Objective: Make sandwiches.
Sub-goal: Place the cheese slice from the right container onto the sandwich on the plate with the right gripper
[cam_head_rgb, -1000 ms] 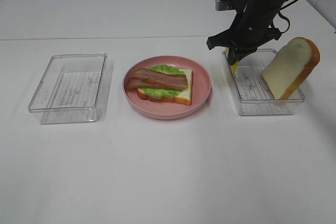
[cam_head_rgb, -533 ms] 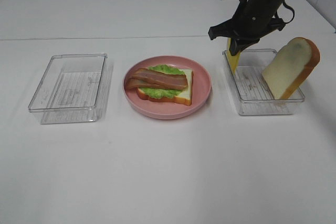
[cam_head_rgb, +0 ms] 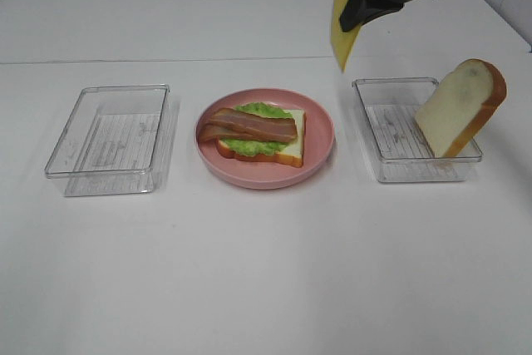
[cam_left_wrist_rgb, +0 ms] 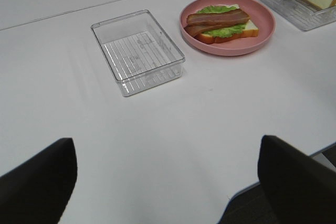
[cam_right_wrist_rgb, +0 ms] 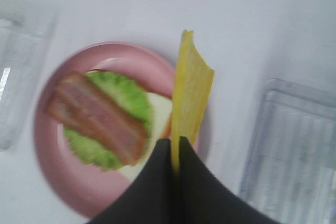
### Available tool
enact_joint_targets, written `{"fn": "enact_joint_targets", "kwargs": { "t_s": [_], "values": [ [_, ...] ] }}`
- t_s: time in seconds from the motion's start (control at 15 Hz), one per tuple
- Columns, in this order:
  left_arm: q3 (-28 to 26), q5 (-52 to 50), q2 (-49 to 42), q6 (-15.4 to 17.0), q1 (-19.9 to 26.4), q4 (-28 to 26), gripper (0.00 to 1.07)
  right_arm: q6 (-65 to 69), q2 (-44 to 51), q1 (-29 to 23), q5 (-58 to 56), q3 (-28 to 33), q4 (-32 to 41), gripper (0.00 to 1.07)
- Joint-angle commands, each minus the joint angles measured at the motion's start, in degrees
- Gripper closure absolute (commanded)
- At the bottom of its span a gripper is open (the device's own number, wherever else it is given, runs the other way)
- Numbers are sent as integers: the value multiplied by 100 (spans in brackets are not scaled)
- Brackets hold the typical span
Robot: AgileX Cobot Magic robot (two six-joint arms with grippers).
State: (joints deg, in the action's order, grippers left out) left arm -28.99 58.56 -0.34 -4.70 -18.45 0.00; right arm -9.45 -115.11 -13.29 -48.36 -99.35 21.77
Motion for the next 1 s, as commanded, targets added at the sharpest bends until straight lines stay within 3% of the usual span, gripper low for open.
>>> {"fn": "enact_joint_targets", "kwargs": {
  "t_s": [0.07,0.2,0.53,1.0],
  "values": [
    [23,23,-120,-11,6,0,19,-957,-57,-11,-447,-17,1616,107],
    [23,23,-120,-11,6,0,19,-1404,-241,-69,-584,-17,2504,107],
    [23,23,-120,-11,6,0,19,-1461,-1100,-476,-407,-17,3380,107],
    [23,23,-120,-11,6,0,19,-1272,-1736,-458,-17,-17,3885,107]
  ]
}}
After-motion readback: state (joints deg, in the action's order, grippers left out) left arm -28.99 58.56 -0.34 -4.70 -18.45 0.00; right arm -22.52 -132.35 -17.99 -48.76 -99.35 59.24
